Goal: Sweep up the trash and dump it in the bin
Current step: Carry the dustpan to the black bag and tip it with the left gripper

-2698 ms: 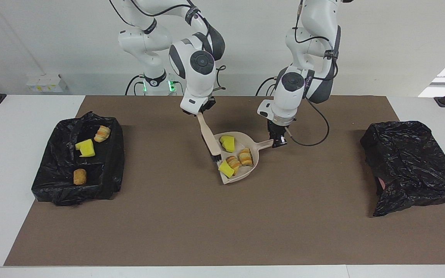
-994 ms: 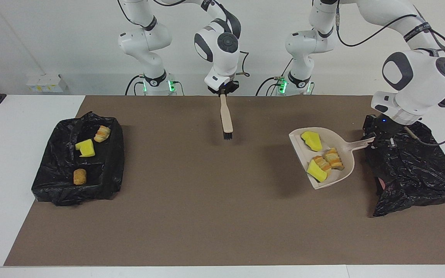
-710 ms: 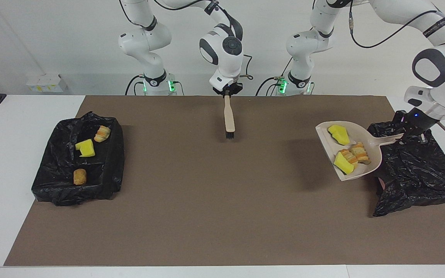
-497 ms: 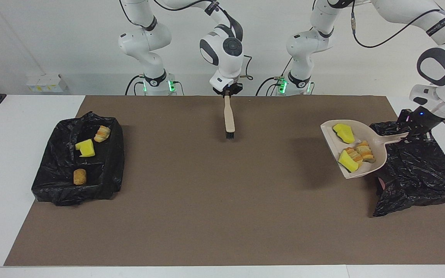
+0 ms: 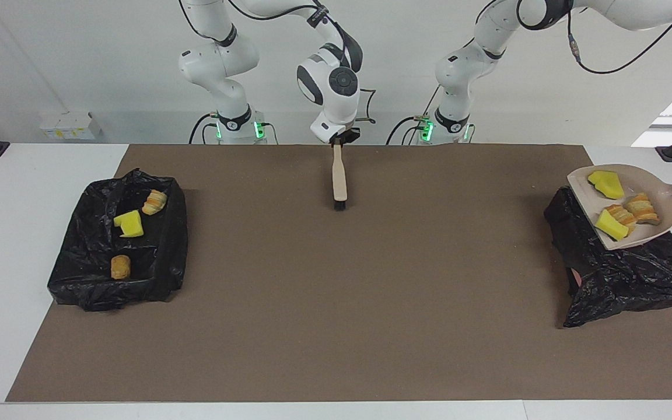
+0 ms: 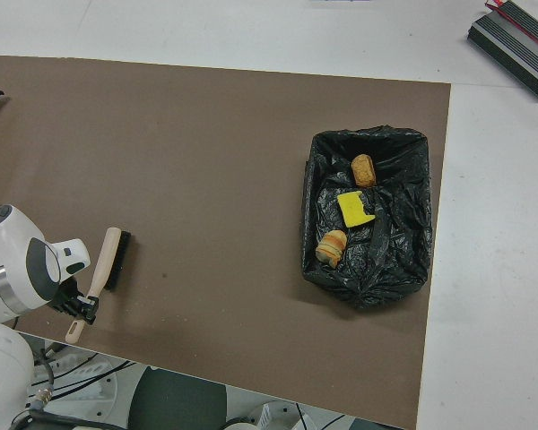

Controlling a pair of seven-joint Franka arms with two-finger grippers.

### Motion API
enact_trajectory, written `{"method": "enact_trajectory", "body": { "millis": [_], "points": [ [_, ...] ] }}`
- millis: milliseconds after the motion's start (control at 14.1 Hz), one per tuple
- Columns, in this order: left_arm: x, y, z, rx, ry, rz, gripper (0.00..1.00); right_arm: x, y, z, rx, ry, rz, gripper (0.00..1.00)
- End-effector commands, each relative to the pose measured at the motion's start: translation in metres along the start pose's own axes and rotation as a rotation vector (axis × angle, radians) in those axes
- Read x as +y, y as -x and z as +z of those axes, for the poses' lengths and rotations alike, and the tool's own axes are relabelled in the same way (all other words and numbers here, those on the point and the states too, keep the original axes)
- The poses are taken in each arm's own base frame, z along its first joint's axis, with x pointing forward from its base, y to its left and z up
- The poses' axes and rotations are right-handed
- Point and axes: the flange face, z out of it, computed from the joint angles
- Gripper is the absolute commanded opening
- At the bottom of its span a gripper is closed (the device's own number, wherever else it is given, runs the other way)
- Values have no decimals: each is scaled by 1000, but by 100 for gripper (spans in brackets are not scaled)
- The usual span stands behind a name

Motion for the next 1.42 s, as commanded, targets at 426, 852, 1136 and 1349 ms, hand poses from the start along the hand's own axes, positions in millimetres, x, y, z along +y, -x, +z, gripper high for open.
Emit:
{"method": "enact_trajectory", "body": {
  "millis": [426,852,1136,1349],
  "points": [
    [-24,-59,-16,-453,32,-39,0,17,-3,-5,15,-41,-20,55],
    [-19,-78,-40,-683,0,-22,0,42,-46,-58,71,-120,56,87],
    [-18,-76,-54,-869,-1,40,0,85,-90,-123,133,-203,154,100],
    [-20,-99,-64,-889,-11,0,0,116,-114,-168,197,-252,108,100]
  ]
}}
